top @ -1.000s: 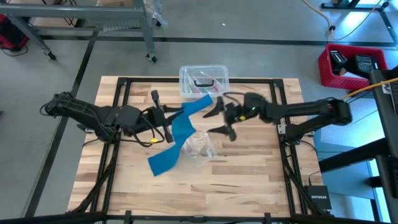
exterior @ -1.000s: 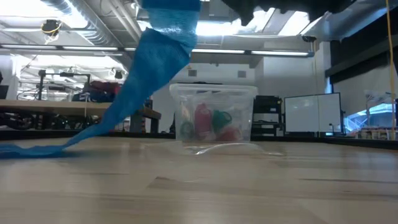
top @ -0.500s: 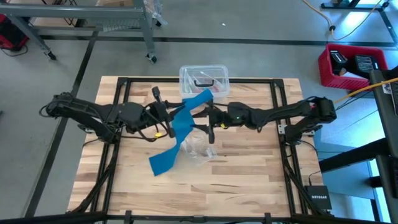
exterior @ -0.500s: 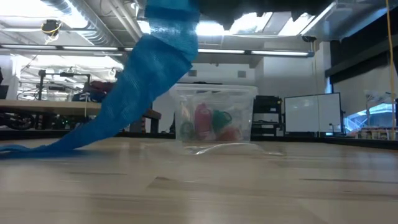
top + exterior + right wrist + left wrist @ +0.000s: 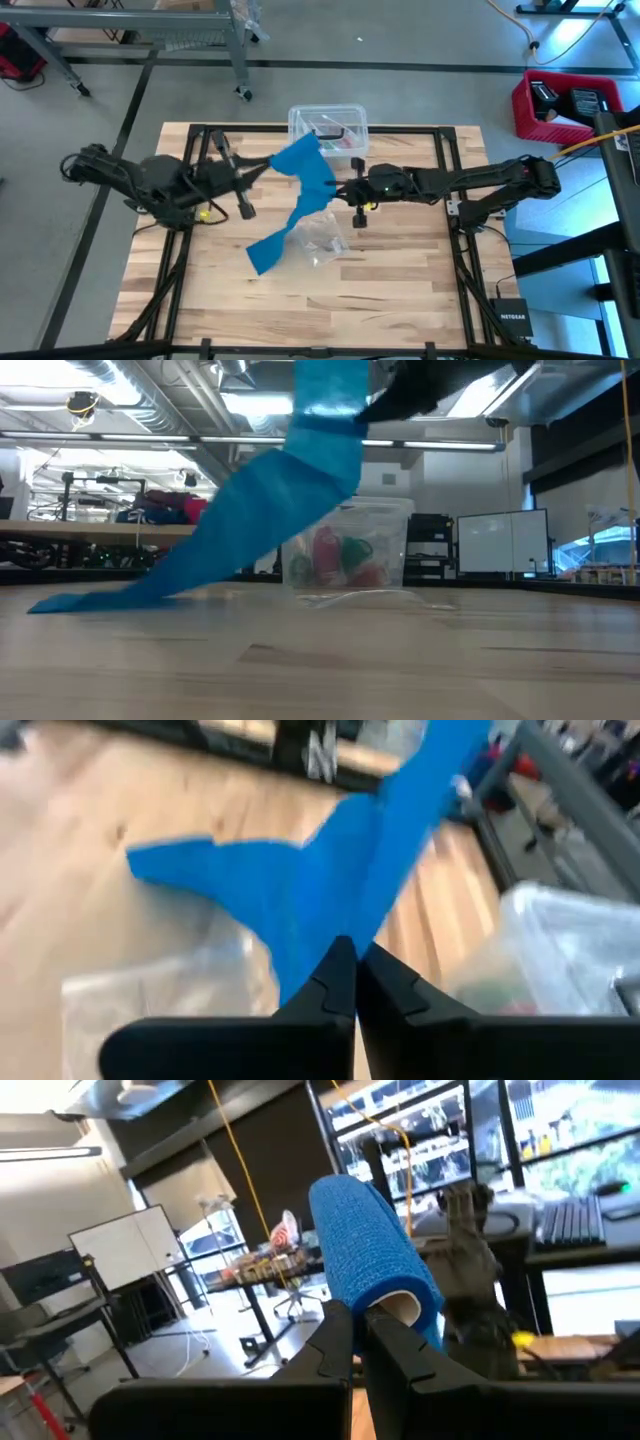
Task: Roll bandage
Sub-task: Roll the blue bandage
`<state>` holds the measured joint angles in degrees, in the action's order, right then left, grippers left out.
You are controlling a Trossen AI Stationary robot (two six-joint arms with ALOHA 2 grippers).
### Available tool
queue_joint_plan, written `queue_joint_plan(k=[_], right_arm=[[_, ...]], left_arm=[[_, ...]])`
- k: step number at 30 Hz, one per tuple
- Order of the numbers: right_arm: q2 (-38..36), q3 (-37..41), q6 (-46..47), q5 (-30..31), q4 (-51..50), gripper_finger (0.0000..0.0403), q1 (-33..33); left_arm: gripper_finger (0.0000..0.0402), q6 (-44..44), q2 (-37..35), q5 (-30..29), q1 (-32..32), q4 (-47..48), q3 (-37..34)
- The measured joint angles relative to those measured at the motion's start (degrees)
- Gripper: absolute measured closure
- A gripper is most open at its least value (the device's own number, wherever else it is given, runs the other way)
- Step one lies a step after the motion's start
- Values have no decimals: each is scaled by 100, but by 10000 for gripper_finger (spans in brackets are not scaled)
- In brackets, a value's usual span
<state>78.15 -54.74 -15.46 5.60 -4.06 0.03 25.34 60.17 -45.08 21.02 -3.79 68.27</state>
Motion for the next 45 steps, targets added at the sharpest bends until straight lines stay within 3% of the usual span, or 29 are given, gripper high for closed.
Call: queue_joint_plan(k=[3, 11, 21, 25, 27, 30, 33, 35, 38, 45], right_arm=[[0, 0, -17, 224, -380, 396, 0], [2, -142, 425, 130, -705, 377, -2], [-366, -1400, 249, 83, -2614, 196, 13], [-606, -1201, 123, -592, -2885, 145, 238], [-692, -756, 152, -1108, -2460, 132, 406], [-667, 237, 350, -1650, -762, 126, 608], [-344, 1170, 705, -1636, 1296, 125, 692], [-70, 1598, 845, -1308, 2248, 125, 686], [449, 1870, 1091, -1137, 3434, 125, 686], [1615, 1553, 1403, -1732, 4755, 133, 673]], left_arm=[[398, -63, -218, 9, 19, 27, 0], [399, -354, -426, 433, 35, 387, 0], [398, -225, -365, 444, 33, 297, 0], [397, 90, -368, 444, 33, -66, 0], [397, 238, -368, 444, 32, -211, 0], [397, 425, -368, 444, 33, -355, 0], [397, 626, -366, 444, 33, -416, 0], [397, 781, -342, 445, 37, -550, -2], [396, 951, -341, 444, 37, -789, -2], [396, 1315, -339, 634, 35, -1134, -2]])
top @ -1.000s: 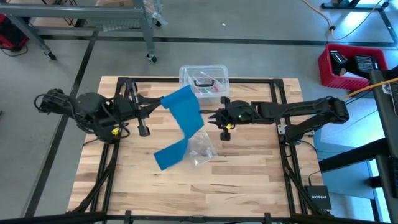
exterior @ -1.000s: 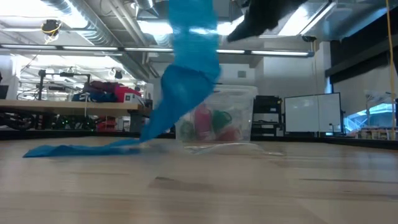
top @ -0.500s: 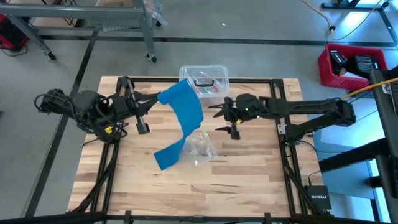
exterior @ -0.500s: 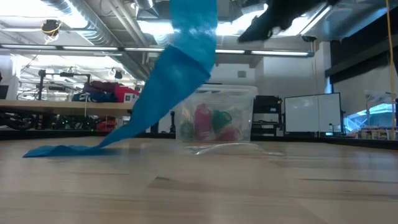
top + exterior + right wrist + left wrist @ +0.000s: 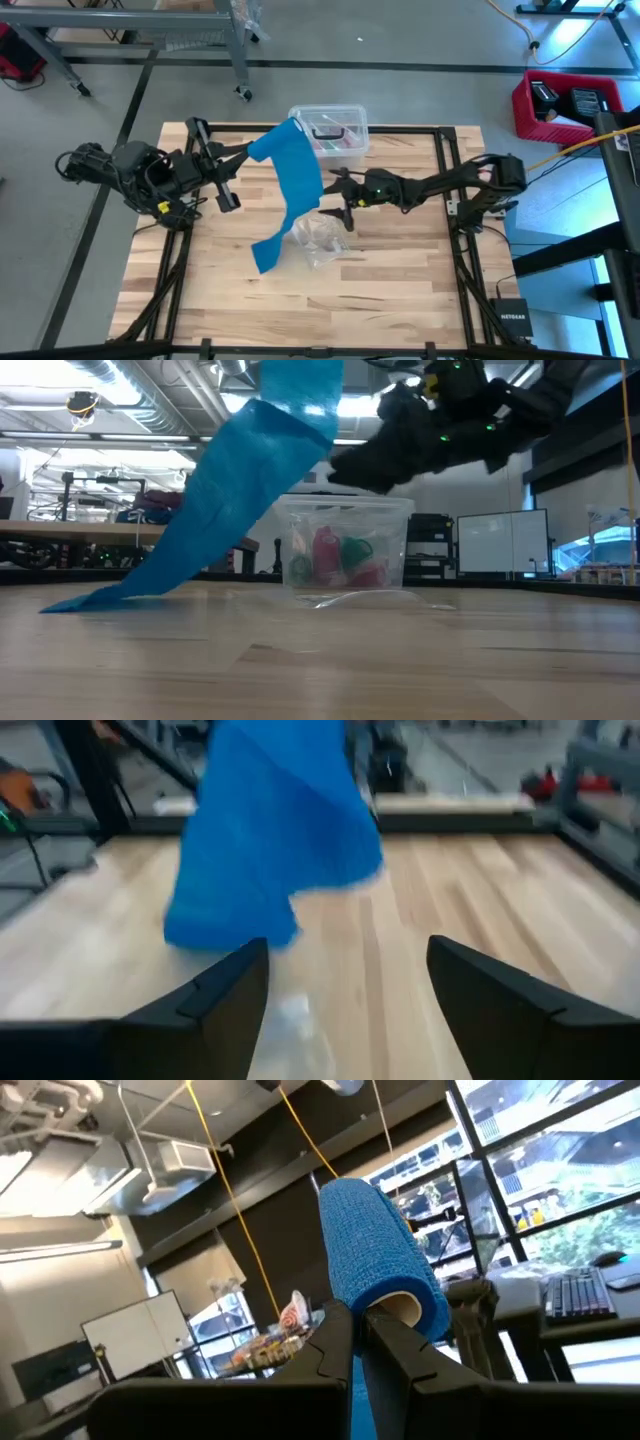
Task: Roll bandage
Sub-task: Roll the blue bandage
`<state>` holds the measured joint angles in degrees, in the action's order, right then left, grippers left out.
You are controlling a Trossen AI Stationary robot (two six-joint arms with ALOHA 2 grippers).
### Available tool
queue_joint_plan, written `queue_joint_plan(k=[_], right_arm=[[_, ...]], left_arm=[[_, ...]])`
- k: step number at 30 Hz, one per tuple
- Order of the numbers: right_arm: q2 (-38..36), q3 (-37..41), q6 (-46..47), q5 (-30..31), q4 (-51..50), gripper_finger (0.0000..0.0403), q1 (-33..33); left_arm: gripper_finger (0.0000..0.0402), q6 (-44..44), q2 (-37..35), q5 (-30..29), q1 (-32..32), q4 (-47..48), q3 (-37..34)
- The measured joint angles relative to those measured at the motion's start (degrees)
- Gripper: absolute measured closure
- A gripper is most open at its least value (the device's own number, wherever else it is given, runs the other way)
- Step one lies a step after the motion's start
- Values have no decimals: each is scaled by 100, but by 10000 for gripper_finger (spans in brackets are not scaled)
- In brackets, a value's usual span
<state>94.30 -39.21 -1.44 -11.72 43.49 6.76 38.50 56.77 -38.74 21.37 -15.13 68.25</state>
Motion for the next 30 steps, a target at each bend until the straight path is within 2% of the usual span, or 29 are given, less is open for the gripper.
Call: queue_joint_plan(k=[5, 14, 17, 21, 22, 26, 30], right_arm=[[189, -293, 139, -887, 330, 169, 0], [204, -798, 292, -930, 313, 226, -4], [272, -903, 300, -820, 310, 271, -49], [273, -904, -85, -653, -63, 376, -114], [263, -904, -242, -595, -275, 388, -118], [112, -904, -626, -196, -1125, 387, -115], [-207, -904, -1262, 342, -2110, 396, -109]], left_arm=[[396, 118, -2, 11, -4, -73, 0], [396, 134, -2, 11, -4, -53, 0], [396, 136, -4, 10, -4, -58, 0], [396, 97, -4, 9, -2, -145, 0], [396, 112, -4, 9, -1, -253, 0], [396, 70, 0, 2, 0, -349, 344], [396, -130, -11, -105, 0, 137, 974]])
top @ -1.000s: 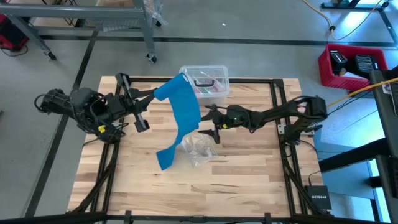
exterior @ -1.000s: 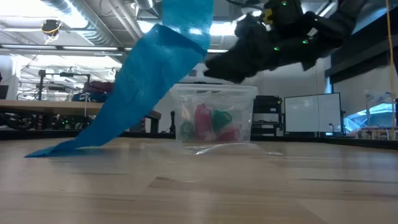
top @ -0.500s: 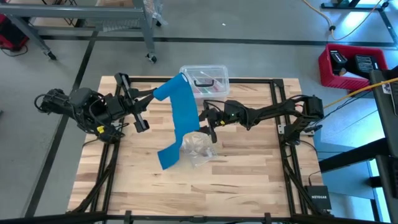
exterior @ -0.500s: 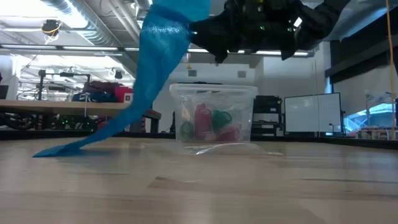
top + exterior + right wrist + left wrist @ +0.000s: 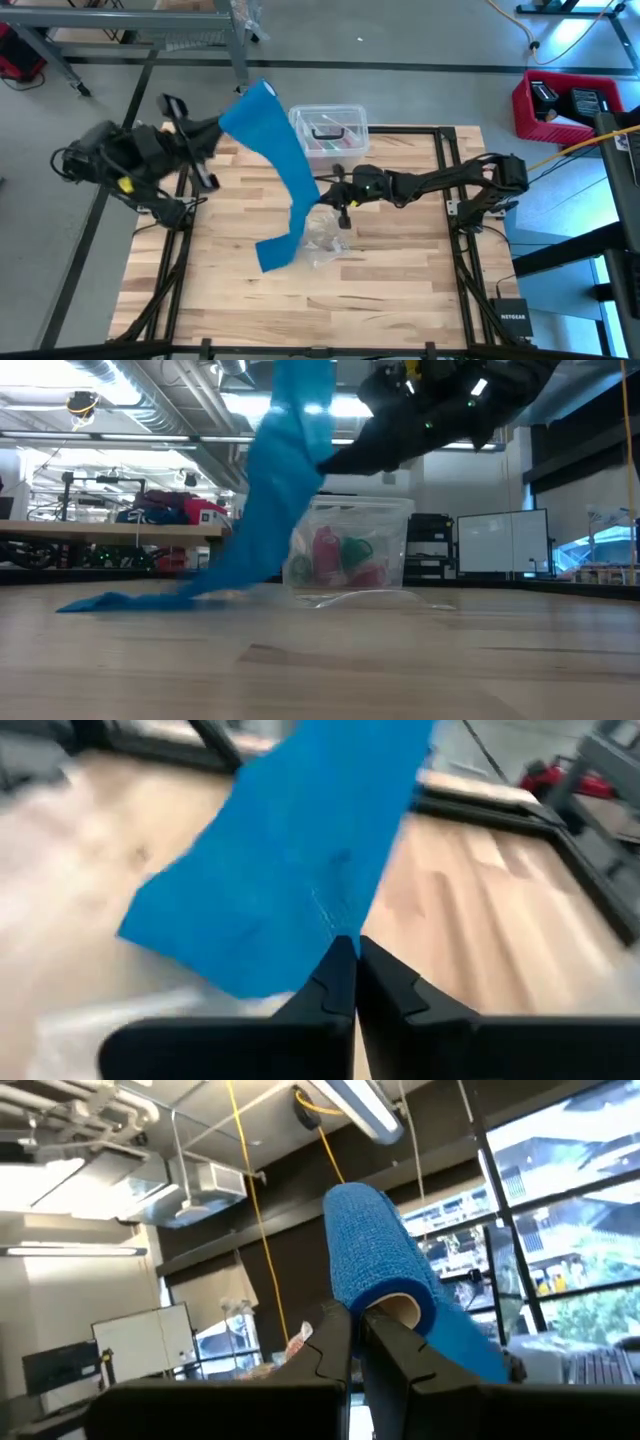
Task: Roll bandage
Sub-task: Roll the blue bandage
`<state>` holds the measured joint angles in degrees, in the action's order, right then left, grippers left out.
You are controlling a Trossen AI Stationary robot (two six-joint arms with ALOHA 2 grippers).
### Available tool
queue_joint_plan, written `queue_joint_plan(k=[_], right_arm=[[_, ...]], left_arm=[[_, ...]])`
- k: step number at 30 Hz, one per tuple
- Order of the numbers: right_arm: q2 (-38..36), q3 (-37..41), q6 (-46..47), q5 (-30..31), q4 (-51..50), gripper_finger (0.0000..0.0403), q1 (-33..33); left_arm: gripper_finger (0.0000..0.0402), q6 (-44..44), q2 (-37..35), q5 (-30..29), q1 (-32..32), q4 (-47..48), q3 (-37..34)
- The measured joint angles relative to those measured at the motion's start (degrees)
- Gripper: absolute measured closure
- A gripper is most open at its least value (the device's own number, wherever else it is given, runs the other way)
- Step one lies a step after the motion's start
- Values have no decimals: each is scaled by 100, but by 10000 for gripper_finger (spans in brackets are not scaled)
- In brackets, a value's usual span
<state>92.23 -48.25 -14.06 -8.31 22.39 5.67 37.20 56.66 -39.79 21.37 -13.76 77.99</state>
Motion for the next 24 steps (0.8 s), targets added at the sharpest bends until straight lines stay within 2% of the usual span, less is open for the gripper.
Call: queue_joint_plan(k=[5, 10, 15, 20, 24], right_arm=[[-281, 0, 51, 235, -604, 391, -2], [-296, -37, 479, -9, -682, 372, -4], [-658, -246, 462, 23, -1469, 296, -4], [-1511, -579, -9, 21, -2987, 209, -2], [-2308, -782, -240, 132, -4136, 163, 4]], left_arm=[[396, -339, -2, -70, 0, 1135, 468], [396, -760, 42, -78, 0, 2163, 468], [396, -1131, 133, -310, -6, 2760, 451], [396, -1422, 114, -435, -4, 3223, 459], [399, -1579, 114, -457, -17, 3635, 368]])
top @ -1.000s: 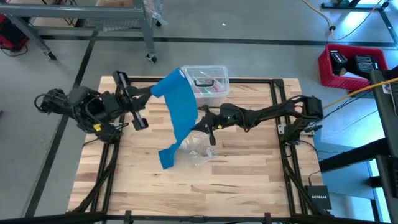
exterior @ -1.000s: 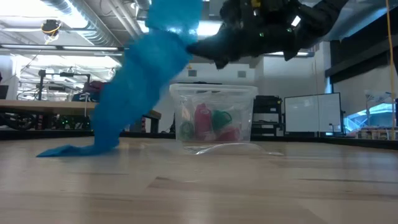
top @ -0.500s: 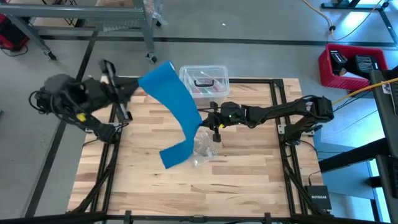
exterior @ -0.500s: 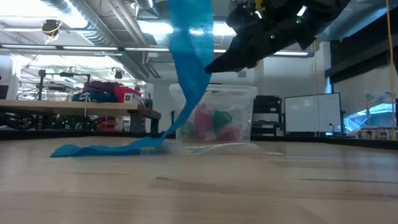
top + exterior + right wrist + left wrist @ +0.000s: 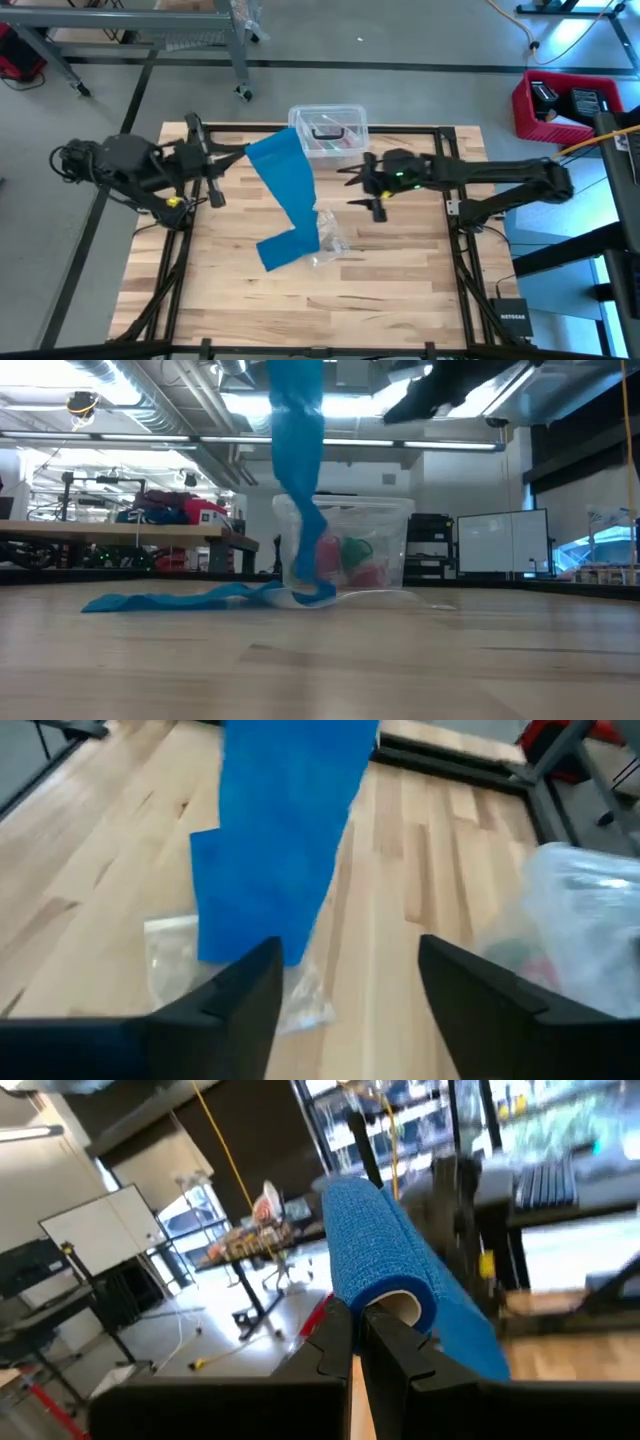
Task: Roll bandage
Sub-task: Roll the blue bandage
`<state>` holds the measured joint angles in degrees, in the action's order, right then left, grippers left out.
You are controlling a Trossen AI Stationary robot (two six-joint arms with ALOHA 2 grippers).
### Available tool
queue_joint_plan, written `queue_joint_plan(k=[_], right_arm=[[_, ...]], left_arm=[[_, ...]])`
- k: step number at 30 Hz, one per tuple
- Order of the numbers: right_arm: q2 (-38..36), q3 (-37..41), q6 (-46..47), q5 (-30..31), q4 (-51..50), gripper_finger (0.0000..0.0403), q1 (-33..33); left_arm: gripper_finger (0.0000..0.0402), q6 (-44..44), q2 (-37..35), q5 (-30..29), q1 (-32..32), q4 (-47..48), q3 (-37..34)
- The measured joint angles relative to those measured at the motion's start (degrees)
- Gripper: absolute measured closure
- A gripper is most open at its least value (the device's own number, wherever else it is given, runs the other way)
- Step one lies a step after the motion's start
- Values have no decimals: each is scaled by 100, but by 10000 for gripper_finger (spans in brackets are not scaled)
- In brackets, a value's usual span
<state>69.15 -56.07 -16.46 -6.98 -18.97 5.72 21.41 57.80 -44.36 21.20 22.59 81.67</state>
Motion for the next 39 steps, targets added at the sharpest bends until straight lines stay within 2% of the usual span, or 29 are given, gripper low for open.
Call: queue_joint_plan(k=[3, 6, 12, 15, 25, 33, 39], right_arm=[[-465, 114, -36, -130, 48, 147, 13], [-705, 424, 47, -361, 708, 144, 42], [-496, 1104, 457, -461, 2878, 153, 31], [-234, 1144, 442, -468, 3486, 154, 31], [652, 927, 399, -364, 3781, 155, 77], [1319, 925, 338, -1020, 4523, 155, 269], [1369, 925, 333, -1496, 4679, 155, 253]], left_arm=[[399, -25, 48, 0, -120, 81, -212], [400, 11, 167, -11, -253, 66, -426], [400, 278, 589, -342, -326, 10, -534], [400, 385, 747, -339, -317, -121, -540], [400, 855, 820, -339, -270, -657, -538], [401, 1119, 820, -280, -171, -862, -492], [401, 1210, 820, -281, -180, -871, -490]])
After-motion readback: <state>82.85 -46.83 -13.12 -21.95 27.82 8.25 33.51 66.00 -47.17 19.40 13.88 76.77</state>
